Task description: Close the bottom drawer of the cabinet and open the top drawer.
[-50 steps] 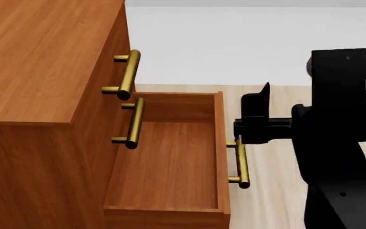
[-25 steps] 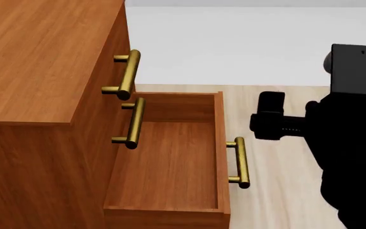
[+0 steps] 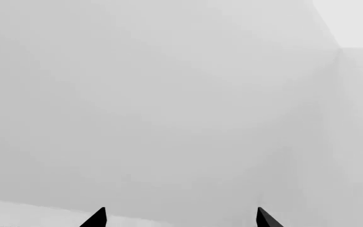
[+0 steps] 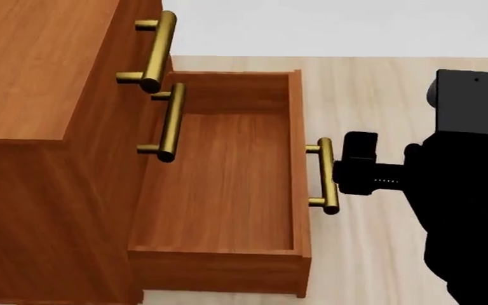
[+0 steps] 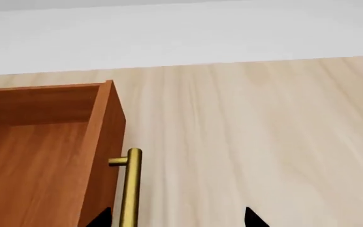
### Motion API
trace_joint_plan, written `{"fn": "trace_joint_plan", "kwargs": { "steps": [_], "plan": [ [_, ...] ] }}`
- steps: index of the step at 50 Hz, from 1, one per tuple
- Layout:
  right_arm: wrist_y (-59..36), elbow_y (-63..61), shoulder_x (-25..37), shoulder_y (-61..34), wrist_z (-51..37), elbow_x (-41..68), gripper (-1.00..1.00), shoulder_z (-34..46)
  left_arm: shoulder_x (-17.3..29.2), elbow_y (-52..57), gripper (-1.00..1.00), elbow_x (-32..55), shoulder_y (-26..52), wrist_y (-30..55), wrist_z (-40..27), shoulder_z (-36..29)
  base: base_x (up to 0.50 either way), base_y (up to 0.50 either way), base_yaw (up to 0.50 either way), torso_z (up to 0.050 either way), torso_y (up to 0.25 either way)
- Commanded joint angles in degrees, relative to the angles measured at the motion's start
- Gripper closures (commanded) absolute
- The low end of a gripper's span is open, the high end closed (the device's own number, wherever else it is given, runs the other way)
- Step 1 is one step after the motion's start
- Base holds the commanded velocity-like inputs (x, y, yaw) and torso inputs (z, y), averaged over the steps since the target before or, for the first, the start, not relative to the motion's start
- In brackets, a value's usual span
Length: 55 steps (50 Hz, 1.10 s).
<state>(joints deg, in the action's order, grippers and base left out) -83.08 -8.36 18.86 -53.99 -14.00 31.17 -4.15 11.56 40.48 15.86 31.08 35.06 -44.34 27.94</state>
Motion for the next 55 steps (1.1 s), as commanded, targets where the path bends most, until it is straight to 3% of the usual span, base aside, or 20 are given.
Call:
{"fn": "trace_joint_plan", "kwargs": {
  "steps": [1,19,27,33,55],
  "plan": [
    [1.5,0.7,0.3,1.7,0.0,0.1,-1.0,0.6,0.2,-0.1,-1.0,0.3,-0.1,-0.1,-0.3,-0.1,0.0,0.0,0.0,0.0,-0.197],
    [3.6,3.6,1.0,2.7,0.2,-0.4,-1.0,2.1,-0.2,-0.2,-1.0,2.1,-0.2,-0.8,-0.2,0.8,0.0,0.0,0.0,0.0,-0.184],
    [9.0,6.1,4.0,3.0,0.7,-4.9,-1.0,10.9,-0.1,-0.3,-1.0,2.2,-0.4,-1.1,-0.3,0.6,0.0,0.0,0.0,0.0,0.0],
    [8.7,5.8,3.8,3.4,0.5,-4.9,-1.0,11.7,0.2,-0.3,-1.0,2.3,-0.4,-0.8,-0.5,0.5,0.0,0.0,0.0,0.0,0.0],
    [16.2,16.0,3.7,0.0,1.9,-12.0,-1.0,26.8,0.5,-0.5,-1.0,3.3,-0.7,-1.3,-0.5,0.4,0.0,0.0,0.0,0.0,0.0]
  ]
}}
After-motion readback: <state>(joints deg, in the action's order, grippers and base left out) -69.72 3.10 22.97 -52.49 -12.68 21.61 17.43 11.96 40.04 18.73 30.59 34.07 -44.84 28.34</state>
